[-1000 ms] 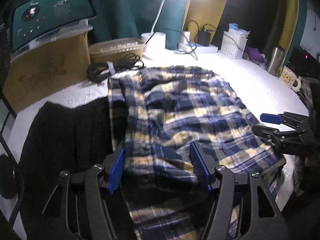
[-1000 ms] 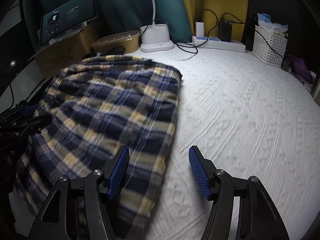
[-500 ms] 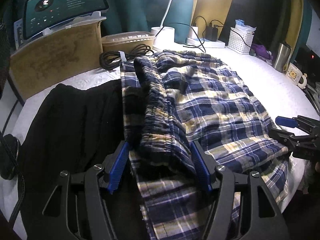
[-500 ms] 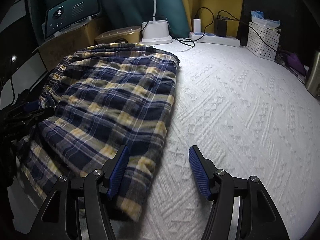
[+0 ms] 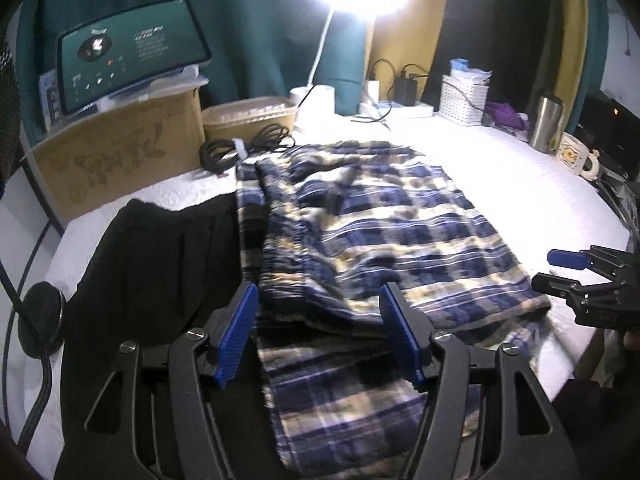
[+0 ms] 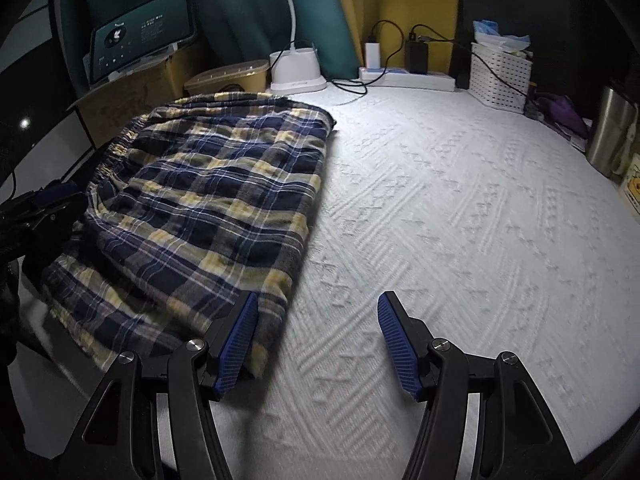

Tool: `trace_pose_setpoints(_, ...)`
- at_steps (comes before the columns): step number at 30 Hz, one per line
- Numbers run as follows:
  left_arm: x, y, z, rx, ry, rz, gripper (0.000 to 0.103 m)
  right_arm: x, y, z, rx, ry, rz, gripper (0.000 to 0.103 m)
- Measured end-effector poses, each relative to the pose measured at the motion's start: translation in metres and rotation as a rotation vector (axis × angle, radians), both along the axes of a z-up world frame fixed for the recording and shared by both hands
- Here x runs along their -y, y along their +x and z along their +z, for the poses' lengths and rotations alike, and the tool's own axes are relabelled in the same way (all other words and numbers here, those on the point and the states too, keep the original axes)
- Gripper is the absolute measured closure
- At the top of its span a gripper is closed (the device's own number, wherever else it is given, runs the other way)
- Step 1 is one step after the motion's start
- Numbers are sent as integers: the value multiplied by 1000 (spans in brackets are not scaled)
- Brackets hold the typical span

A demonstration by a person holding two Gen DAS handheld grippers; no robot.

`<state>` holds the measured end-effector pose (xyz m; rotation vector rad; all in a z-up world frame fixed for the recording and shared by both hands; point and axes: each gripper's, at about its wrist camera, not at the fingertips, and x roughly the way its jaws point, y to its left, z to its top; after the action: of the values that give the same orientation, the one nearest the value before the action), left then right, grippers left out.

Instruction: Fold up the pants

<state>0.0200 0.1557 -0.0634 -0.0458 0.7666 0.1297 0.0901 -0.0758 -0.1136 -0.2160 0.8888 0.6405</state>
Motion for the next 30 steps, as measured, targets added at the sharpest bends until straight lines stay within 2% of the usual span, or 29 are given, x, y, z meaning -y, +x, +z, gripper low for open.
trace_pose_setpoints(20,90,-5,31,85,-15,-163,39,87,-29,37,94,86,-139,39)
trace_pose_setpoints(24,105,-4,41,106,-34,-180,39,107,-35,51,136,111,-168,39)
trace_pose_setpoints(30,128,-9,59,161,-18,-219,39,129,-42,72,199,137,-211,39)
